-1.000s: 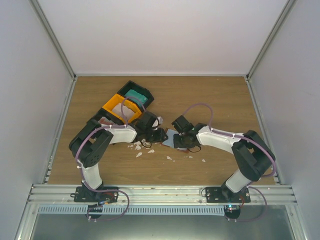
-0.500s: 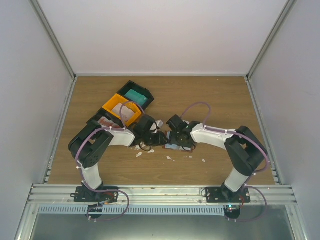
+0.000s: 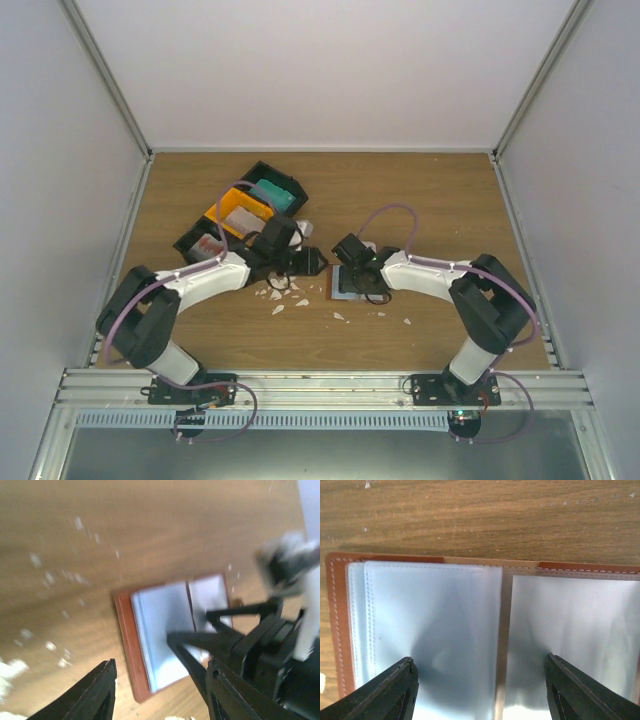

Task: Put the credit cards into the card holder
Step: Open the card holder at the center of the board, then pick up the credit card from the storage box.

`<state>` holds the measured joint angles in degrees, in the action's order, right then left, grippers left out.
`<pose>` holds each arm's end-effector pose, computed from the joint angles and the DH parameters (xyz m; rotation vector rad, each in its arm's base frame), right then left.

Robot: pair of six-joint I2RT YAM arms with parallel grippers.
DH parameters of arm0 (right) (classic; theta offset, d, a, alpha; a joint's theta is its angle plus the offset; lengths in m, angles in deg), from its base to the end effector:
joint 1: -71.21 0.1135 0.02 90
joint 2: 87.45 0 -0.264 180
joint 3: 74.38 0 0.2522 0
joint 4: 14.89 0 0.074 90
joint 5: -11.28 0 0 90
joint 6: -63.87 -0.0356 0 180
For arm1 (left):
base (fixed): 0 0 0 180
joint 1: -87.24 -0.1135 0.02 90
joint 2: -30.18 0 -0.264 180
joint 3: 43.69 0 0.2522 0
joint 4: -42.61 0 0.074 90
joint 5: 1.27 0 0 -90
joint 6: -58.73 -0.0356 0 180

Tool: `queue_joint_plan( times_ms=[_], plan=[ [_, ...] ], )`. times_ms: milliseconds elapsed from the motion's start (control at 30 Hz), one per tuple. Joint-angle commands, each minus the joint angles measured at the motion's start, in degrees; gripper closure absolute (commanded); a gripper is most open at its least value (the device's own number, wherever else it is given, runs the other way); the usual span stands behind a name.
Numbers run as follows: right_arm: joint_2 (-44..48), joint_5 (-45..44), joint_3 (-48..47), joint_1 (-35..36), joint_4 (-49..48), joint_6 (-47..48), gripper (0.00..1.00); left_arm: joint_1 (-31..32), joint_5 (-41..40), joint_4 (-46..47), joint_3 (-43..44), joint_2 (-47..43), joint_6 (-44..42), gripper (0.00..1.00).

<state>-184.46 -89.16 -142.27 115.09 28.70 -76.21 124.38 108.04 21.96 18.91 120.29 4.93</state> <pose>0.2243 0.2067 0.1487 0.1903 2.7944 0.1367 0.2448 -0.2002 0.1808 0.1897 2.5883 -0.9446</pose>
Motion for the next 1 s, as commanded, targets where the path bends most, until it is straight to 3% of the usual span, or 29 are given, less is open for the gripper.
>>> queue_joint_plan(
  times_ms=[0,200,267,333,433,500,767,967],
  plan=[
    [0.2,-3.9,5.4,0.3,3.6,6.3,0.3,-3.6,-8.0,-4.8,4.6,-5.3,-3.7,0.47],
    [1.7,-4.6,9.5,0.2,-2.3,12.2,0.3,-10.0,-9.3,-9.2,10.0,-4.6,-10.5,0.31],
    [1.2,-3.8,9.4,0.1,-4.4,13.9,0.3,-12.5,-10.2,-12.3,12.8,-1.9,-12.6,0.31],
    [0.4,-3.4,9.1,0.0,-5.6,14.9,0.31,-14.6,-11.4,-14.8,14.9,0.7,-14.9,0.37],
    [-1.3,-2.1,8.5,-0.4,-6.2,15.5,0.38,-17.4,-14.0,-18.2,18.3,4.4,-17.7,0.57],
    [-1.9,-1.1,8.5,-0.5,-6.5,15.6,0.42,-18.5,-17.7,-20.8,20.7,6.7,-18.7,0.61],
    [-2.0,1.6,10.1,-1.5,-6.0,16.2,0.43,-19.9,-26.0,-24.7,27.3,14.6,-21.5,0.67],
    [-2.0,2.8,10.9,-1.9,-6.4,16.8,0.43,-20.8,-27.4,-27.6,30.9,18.6,-24.6,0.62]
  ],
)
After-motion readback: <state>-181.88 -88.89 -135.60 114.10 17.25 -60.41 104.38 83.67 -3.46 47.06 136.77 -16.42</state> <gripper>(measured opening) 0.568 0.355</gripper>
